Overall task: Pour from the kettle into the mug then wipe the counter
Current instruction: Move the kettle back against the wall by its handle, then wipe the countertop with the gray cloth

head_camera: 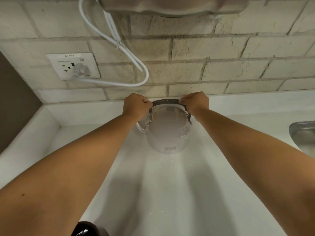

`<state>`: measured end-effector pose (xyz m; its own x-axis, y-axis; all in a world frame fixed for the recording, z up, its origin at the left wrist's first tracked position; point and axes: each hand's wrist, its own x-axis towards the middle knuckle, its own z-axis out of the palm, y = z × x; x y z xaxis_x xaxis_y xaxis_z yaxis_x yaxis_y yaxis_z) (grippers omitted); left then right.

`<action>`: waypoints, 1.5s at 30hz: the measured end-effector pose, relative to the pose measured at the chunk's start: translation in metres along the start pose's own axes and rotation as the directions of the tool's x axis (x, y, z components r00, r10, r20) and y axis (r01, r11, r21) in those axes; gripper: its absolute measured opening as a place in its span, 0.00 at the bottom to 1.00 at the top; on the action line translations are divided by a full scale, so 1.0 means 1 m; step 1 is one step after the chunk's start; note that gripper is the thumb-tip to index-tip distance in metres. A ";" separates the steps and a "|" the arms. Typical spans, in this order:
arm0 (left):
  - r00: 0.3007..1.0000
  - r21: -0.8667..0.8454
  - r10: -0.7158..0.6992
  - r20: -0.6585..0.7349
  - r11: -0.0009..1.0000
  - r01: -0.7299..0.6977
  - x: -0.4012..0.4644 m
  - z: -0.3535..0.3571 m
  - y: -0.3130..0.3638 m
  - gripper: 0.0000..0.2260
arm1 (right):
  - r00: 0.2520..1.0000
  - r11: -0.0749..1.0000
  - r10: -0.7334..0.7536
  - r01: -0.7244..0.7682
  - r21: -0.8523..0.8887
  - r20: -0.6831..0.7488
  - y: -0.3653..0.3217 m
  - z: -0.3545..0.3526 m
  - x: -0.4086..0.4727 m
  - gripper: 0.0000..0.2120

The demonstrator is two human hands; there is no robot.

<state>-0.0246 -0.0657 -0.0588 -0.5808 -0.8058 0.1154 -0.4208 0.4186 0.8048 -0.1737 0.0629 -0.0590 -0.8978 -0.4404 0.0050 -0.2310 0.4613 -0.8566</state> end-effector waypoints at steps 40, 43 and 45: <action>0.950 0.432 0.160 0.268 0.861 -0.267 -0.462 -0.127 -0.158 0.25 | 0.842 0.580 -0.138 0.496 -0.647 0.522 0.150 -0.038 -0.469 0.26; 0.964 0.455 0.117 0.237 0.863 -0.217 -0.459 -0.126 -0.164 0.27 | 0.759 0.544 -0.174 0.605 -0.581 0.627 0.131 -0.002 -0.455 0.26; 0.968 0.464 0.112 0.223 0.862 -0.206 -0.459 -0.124 -0.166 0.26 | 0.751 0.532 -0.163 0.614 -0.584 0.640 0.116 0.021 -0.430 0.26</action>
<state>0.3980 0.1831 -0.1733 -0.7651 -0.6399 0.0717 -0.5657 0.7212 0.3998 0.1932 0.2900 -0.1714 -0.3959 -0.8991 -0.1866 -0.8927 0.4245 -0.1512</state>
